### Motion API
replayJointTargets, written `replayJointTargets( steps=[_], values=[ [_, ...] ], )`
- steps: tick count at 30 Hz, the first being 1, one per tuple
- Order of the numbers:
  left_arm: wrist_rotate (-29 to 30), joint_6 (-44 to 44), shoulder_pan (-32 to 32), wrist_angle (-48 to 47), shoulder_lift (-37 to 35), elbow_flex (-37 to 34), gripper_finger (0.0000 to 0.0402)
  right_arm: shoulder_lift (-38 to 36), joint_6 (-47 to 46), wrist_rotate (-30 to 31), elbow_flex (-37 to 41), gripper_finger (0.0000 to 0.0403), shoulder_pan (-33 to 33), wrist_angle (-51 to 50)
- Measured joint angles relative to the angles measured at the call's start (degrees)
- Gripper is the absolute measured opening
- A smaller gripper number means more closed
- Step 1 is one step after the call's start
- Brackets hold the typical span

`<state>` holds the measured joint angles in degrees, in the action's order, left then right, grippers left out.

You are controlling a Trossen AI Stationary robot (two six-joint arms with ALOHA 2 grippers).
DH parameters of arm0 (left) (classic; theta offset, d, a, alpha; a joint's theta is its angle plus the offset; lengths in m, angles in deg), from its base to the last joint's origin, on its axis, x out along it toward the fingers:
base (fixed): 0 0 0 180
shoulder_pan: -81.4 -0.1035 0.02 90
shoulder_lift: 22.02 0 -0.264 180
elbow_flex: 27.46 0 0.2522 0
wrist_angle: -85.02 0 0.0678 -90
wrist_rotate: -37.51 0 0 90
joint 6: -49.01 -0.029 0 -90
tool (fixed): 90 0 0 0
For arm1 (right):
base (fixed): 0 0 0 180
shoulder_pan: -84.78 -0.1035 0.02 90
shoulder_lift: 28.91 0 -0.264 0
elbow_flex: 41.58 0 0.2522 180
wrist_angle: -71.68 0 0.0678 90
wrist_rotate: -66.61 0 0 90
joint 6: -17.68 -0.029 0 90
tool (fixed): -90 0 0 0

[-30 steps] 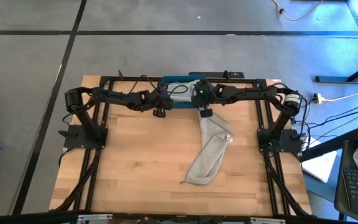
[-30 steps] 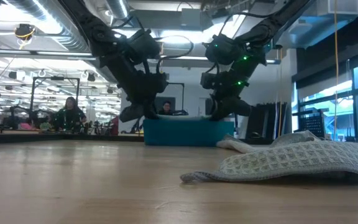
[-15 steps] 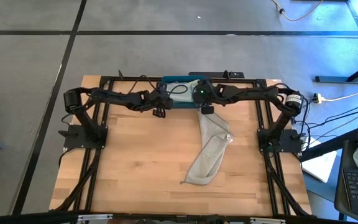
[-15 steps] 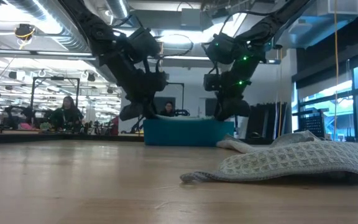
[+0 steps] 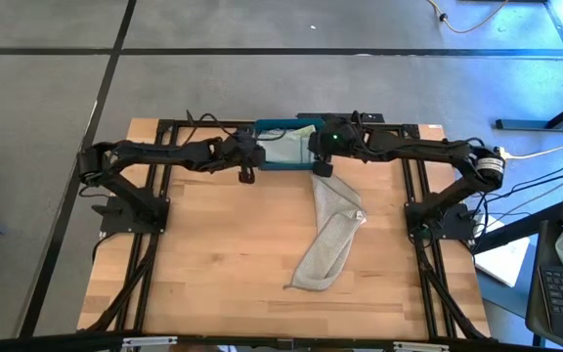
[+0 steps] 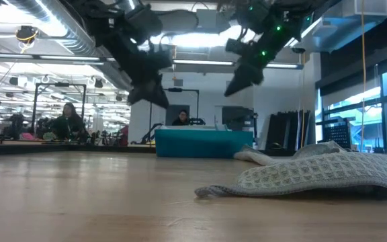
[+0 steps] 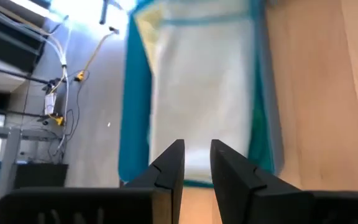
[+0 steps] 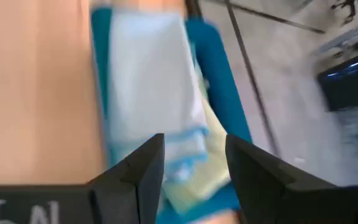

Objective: Fold microfiber towels
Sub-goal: Fold the gray towel

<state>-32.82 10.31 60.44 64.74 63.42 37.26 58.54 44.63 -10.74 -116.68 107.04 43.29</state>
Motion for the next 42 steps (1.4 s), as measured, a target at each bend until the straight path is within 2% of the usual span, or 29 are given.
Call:
replayJointTargets(
  steps=[2, 5, 9, 13, 16, 19, 21, 23, 25, 27, 29, 31, 33, 35, 42],
  values=[
    [-1.26, 3.0, -0.32, 3.04, -0.48, 0.0, 0.0069, -0.39, -6.41, -2.9, 0.0, 0.0174, 0.0, 1.67],
    [-7.34, 8.5, -0.94, 7.25, -0.86, 0.0, 0.0067, -0.26, -14.01, -7.08, 0.0, 0.0174, -0.24, 2.84],
    [-16.9, 15.16, -1.53, 10.1, -0.86, 0.0, 0.0065, 0.13, -17.88, -7.64, 0.77, 0.0174, -2.5, 3.45],
    [-17.91, 20.16, -1.28, 10.55, -0.86, 0.0, 0.0064, 0.11, -17.8, -7.44, 3.22, 0.0168, -5.33, 7.54],
    [-17.91, 22.6, -0.53, 13.08, -0.86, 0.0, 0.0064, 0.11, -19.66, -1.71, 5.58, 0.0156, -6.69, 11.97],
    [-18.29, 26.13, 1.03, 17.97, -0.86, -1.41, 0.0064, -0.83, -22.48, 10.86, 7.99, 0.0141, -9.18, 14.58],
    [-19.58, 26.32, 2.49, 25.32, -0.86, -4.33, 0.0064, -2.03, -24.03, 17.34, 10.19, 0.013, -11.82, 16.81],
    [-20.07, 25.06, 3.74, 33.57, -0.86, -7.15, 0.0064, -3.17, -24.79, 20.69, 12.68, 0.0118, -14.33, 20.55],
    [-21.08, 25.51, 4.19, 41.06, -0.86, -9.24, 0.0064, -3.82, -23.23, 21.29, 15.27, 0.0109, -16.02, 25.26],
    [-23.59, 26.62, 3.81, 45.88, -0.86, -10.31, 0.0064, -3.87, -22.64, 19.76, 17.67, 0.0103, -16.85, 29.43],
    [-27.78, 27.65, 3.05, 47.83, -0.86, -10.12, 0.0064, -3.59, -24.79, 14.88, 19.35, 0.0102, -16.98, 31.79],
    [-33.66, 29.62, 2.17, 47.54, -0.87, -9.64, 0.0064, -2.47, -29.77, 9.6, 20.44, 0.0102, -16.8, 34.81],
    [-39.15, 30.44, 1.66, 45.13, -0.89, -9.65, 0.0064, -1.2, -34.54, 7.03, 20.94, 0.0105, -16.38, 35.66],
    [-40.14, 30.31, 1.7, 43.48, -0.84, -9.77, 0.0064, -0.3, -35.61, 6.06, 20.94, 0.0109, -15.87, 36.21],
    [-40.63, 30.74, 4.68, 43.0, -0.84, -9.77, 0.0064, 0.35, -28.17, 5.4, 18.49, 0.0126, -15.81, 37.41]
  ],
)
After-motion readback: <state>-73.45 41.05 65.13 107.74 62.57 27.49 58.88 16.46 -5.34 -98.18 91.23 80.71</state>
